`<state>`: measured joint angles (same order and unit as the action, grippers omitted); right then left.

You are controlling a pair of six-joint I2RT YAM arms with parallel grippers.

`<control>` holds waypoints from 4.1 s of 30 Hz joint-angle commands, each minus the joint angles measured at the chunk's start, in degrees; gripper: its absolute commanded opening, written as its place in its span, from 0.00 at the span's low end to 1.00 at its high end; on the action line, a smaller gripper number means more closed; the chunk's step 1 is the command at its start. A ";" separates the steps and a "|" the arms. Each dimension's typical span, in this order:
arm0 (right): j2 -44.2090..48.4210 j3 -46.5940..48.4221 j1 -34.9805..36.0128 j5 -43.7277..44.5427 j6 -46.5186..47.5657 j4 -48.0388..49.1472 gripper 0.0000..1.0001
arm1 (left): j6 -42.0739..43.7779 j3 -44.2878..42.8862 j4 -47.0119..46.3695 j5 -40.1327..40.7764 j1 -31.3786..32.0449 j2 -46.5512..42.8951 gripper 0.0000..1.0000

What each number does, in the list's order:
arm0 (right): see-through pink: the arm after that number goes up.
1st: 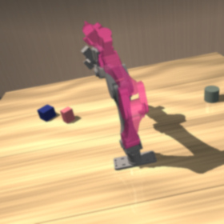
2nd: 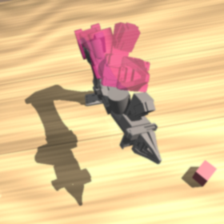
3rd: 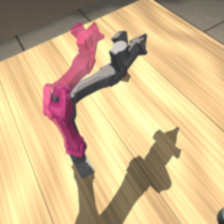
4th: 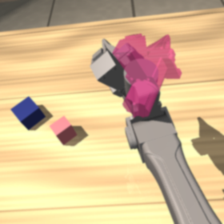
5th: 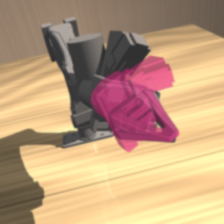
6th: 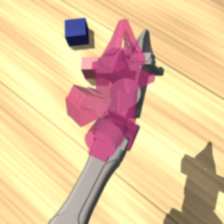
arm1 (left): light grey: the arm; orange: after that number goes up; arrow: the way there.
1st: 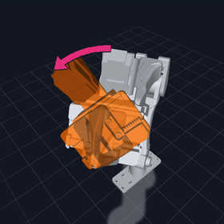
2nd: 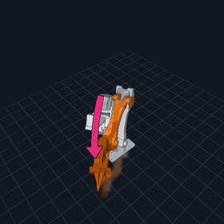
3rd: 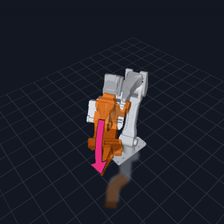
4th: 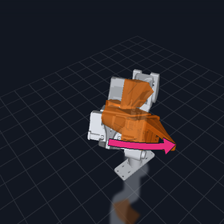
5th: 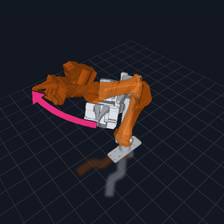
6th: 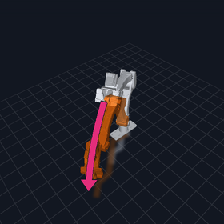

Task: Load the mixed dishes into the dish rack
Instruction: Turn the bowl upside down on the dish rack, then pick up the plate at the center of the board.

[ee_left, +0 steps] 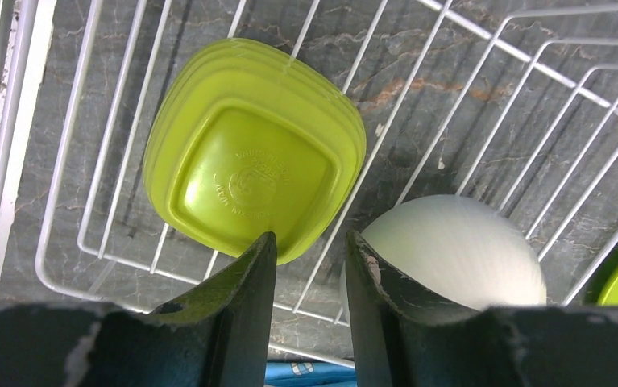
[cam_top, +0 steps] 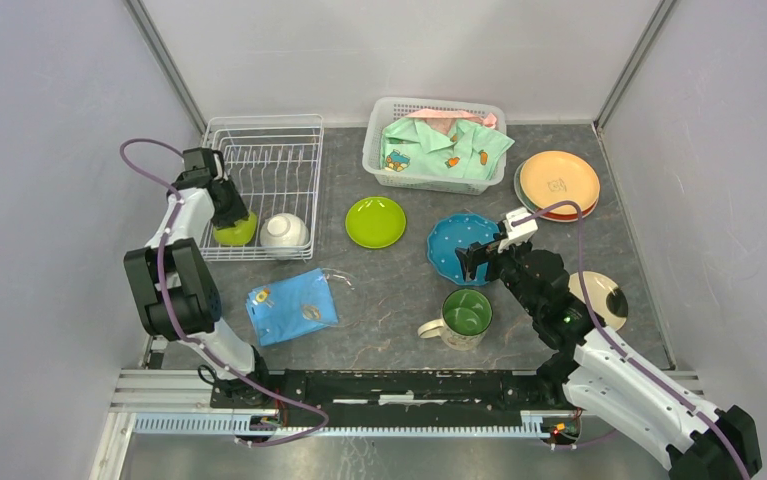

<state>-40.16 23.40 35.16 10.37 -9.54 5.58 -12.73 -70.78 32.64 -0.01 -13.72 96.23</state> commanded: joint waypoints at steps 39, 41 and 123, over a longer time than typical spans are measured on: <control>-10.08 4.40 1.25 0.97 1.54 0.24 0.98 | 1.78 0.33 -2.24 -17.35 8.02 -19.50 1.00; -12.01 6.68 1.23 0.62 0.56 -0.97 0.98 | 1.37 1.23 -2.54 -17.07 10.41 -21.41 1.00; -60.37 18.80 37.39 -18.02 58.01 28.59 0.13 | -2.29 20.87 -13.80 -9.14 14.99 -40.89 1.00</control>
<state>-101.21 40.93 72.01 -8.56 47.42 31.20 -16.47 -50.17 20.88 -8.10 1.26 56.60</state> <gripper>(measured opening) 0.175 0.996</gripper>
